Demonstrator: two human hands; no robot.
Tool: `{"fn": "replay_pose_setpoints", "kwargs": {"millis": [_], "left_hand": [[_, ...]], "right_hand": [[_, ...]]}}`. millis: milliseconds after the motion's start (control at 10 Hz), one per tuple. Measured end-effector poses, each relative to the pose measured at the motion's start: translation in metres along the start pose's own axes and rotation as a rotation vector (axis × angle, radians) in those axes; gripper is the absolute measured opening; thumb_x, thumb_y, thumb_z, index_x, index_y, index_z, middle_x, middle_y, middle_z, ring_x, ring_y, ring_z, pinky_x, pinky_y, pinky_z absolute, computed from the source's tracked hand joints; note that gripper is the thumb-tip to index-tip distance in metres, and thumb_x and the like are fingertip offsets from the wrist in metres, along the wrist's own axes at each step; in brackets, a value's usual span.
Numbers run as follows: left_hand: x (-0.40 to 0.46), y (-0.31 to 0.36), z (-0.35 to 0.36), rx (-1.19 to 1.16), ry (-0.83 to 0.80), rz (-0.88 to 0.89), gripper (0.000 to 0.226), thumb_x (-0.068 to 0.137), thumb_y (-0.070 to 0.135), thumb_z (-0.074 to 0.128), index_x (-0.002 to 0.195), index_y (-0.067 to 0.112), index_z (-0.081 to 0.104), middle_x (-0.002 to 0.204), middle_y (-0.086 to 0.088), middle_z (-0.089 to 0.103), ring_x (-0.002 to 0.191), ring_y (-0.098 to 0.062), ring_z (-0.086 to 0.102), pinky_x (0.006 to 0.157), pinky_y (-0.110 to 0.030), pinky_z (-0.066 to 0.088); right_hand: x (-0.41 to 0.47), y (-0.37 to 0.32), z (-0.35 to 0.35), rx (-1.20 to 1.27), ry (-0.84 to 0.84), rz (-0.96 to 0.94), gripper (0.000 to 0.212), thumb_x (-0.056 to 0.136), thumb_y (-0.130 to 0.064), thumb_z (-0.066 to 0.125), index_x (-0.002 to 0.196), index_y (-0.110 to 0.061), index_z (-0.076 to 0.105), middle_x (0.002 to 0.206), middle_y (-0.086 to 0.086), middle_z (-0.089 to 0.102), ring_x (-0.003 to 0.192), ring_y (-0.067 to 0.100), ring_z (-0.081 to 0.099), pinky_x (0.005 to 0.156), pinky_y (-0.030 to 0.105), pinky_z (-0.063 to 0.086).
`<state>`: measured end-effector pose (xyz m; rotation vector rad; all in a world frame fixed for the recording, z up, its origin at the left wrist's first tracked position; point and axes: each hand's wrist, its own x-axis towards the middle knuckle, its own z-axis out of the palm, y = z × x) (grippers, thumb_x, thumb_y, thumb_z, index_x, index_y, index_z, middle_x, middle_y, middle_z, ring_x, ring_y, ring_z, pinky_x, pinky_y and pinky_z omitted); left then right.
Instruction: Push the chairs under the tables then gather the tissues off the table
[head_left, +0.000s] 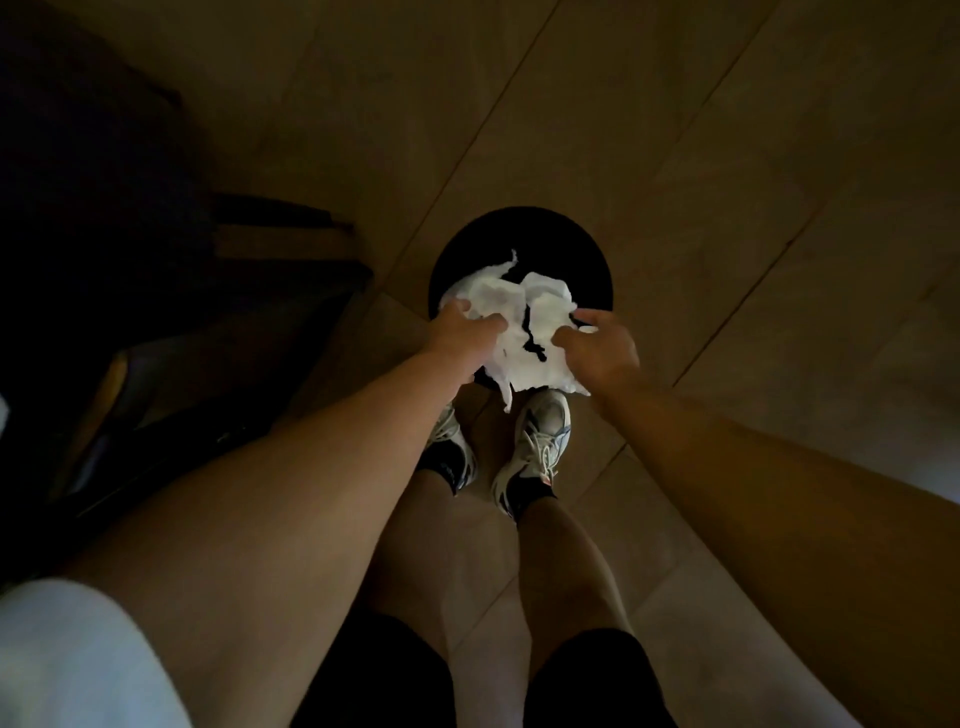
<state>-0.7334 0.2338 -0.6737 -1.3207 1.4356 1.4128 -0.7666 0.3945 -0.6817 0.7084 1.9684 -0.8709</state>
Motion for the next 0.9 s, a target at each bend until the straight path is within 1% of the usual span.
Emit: {"fn": "replay_pose_setpoints", "kwargs": {"millis": [100,200,300,400,500,600,700,800,900], "left_hand": [[-0.003,0.001,-0.002,-0.014,-0.024,-0.010,0.049,0.099,0.024,0.061,0.143,0.014,0.042,0.123,-0.003,0.049,0.109,-0.024,0.051,0.097,-0.046,0.051],[-0.007,0.001,-0.006,0.005,-0.020,0.022,0.045,0.103,0.020,0.055,0.145,0.013,0.041,0.098,0.007,0.047,0.080,-0.013,0.050,0.080,-0.036,0.048],[-0.009,-0.002,-0.011,0.050,0.006,0.022,0.052,0.103,0.022,0.055,0.150,0.011,0.037,0.107,0.001,0.052,0.081,-0.017,0.054,0.083,-0.038,0.048],[-0.020,-0.006,-0.016,0.099,0.021,0.028,0.007,0.103,0.020,0.054,0.106,0.016,0.058,0.093,-0.003,0.051,0.081,-0.020,0.052,0.086,-0.038,0.048],[-0.032,-0.011,-0.021,0.138,0.022,0.051,0.008,0.102,0.021,0.054,0.106,0.015,0.057,0.095,-0.005,0.055,0.090,-0.023,0.056,0.094,-0.039,0.050],[-0.046,-0.019,-0.031,0.163,0.020,0.062,0.049,0.099,0.024,0.057,0.145,0.010,0.045,0.123,-0.019,0.061,0.100,-0.029,0.062,0.090,-0.040,0.053],[-0.057,-0.025,-0.037,0.147,0.029,0.063,0.051,0.098,0.024,0.057,0.146,0.011,0.044,0.125,-0.022,0.061,0.095,-0.028,0.062,0.080,-0.038,0.051],[-0.075,-0.038,-0.042,0.157,0.063,0.061,0.047,0.100,0.022,0.055,0.143,0.008,0.046,0.129,-0.011,0.056,0.111,-0.025,0.055,0.085,-0.036,0.045],[-0.088,-0.046,-0.047,0.155,0.107,0.070,0.048,0.099,0.022,0.056,0.143,0.006,0.047,0.131,-0.011,0.056,0.114,-0.025,0.055,0.083,-0.030,0.040]], "right_hand": [[-0.002,-0.004,-0.001,-0.031,0.015,-0.042,0.053,0.093,-0.023,0.067,0.143,-0.019,0.051,0.126,0.007,0.058,0.104,0.029,0.065,0.091,0.045,0.057],[-0.006,-0.010,-0.005,-0.091,0.018,-0.095,0.056,0.094,-0.025,0.063,0.147,-0.019,0.046,0.134,0.009,0.058,0.114,0.030,0.062,0.094,0.045,0.055],[-0.009,-0.015,-0.009,-0.121,0.008,-0.116,0.055,0.096,-0.024,0.063,0.148,-0.017,0.045,0.131,0.008,0.059,0.120,0.029,0.059,0.092,0.040,0.052],[-0.020,-0.019,-0.013,-0.154,-0.010,-0.139,0.058,0.096,-0.024,0.065,0.149,-0.016,0.044,0.136,0.009,0.058,0.126,0.029,0.056,0.090,0.033,0.046],[-0.030,-0.024,-0.014,-0.138,-0.003,-0.158,0.060,0.095,-0.024,0.065,0.151,-0.016,0.043,0.138,0.008,0.058,0.124,0.027,0.057,0.091,0.033,0.045],[-0.044,-0.037,-0.015,-0.081,0.007,-0.177,0.059,0.098,-0.027,0.062,0.152,-0.016,0.041,0.135,0.004,0.058,0.106,0.016,0.056,0.085,0.027,0.039],[-0.052,-0.042,-0.016,-0.084,0.007,-0.189,0.055,0.099,-0.028,0.058,0.151,-0.017,0.044,0.136,0.004,0.059,0.102,0.012,0.052,0.083,0.027,0.039],[-0.067,-0.047,-0.020,-0.210,0.013,-0.252,0.042,0.100,-0.024,0.054,0.142,-0.015,0.055,0.133,0.006,0.064,0.101,0.014,0.056,0.077,0.023,0.043],[-0.078,-0.047,-0.021,-0.294,-0.013,-0.260,0.038,0.100,-0.025,0.055,0.136,-0.014,0.060,0.131,0.008,0.066,0.110,0.021,0.061,0.085,0.029,0.048]]}}
